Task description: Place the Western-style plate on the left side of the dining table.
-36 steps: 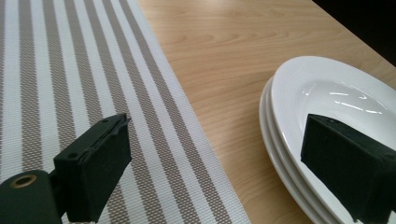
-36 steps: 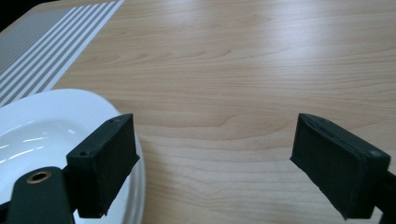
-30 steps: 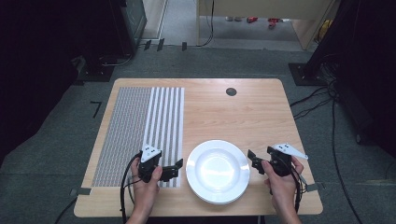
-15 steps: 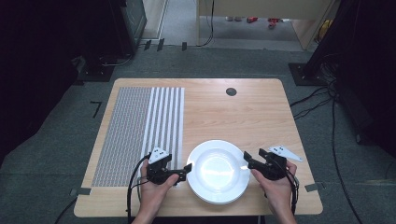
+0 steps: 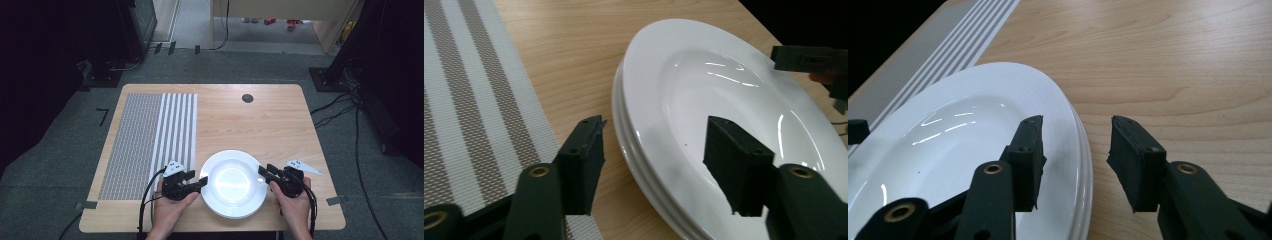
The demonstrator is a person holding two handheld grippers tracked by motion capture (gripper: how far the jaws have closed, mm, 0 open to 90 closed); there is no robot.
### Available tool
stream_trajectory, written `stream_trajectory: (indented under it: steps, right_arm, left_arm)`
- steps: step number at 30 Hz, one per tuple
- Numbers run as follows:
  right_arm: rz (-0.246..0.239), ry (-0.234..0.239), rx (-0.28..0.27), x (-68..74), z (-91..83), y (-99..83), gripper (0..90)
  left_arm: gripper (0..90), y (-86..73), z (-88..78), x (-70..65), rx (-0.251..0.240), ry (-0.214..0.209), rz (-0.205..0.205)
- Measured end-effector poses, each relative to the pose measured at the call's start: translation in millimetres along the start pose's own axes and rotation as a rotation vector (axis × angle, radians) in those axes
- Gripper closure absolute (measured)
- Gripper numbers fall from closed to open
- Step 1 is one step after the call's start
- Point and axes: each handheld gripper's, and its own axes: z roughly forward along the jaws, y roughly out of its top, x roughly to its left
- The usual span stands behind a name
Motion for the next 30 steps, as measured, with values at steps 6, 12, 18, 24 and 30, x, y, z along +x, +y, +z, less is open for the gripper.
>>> stream_trajectory:
  steps: [6, 12, 18, 24, 30]
  right_arm:
    - [0.024, 0.071, -0.006, -6.2, -10.2, 0.9, 72.0]
    - [0.048, 0.113, 0.014, -11.7, -8.6, -2.4, 79.4]
    - [0.027, 0.108, 0.020, -10.3, -7.1, -5.0, 78.5]
    - [-0.031, 0.093, -0.017, -7.5, -10.4, -12.4, 77.3]
    - [-0.093, 0.089, -0.049, -5.7, -15.6, -21.1, 77.1]
  left_arm:
    - [48.3, -3.4, 3.7, -2.8, 0.019, 0.002, 0.020]
    - [54.1, -5.3, 4.9, -4.4, 0.031, 0.001, 0.033]
    - [57.2, -5.7, 3.3, -2.0, 0.030, -0.012, 0.035]
    - [57.1, -6.5, 3.0, -2.2, 0.027, -0.013, 0.037]
    - [56.6, -7.8, 3.1, -2.6, 0.022, -0.013, 0.027]
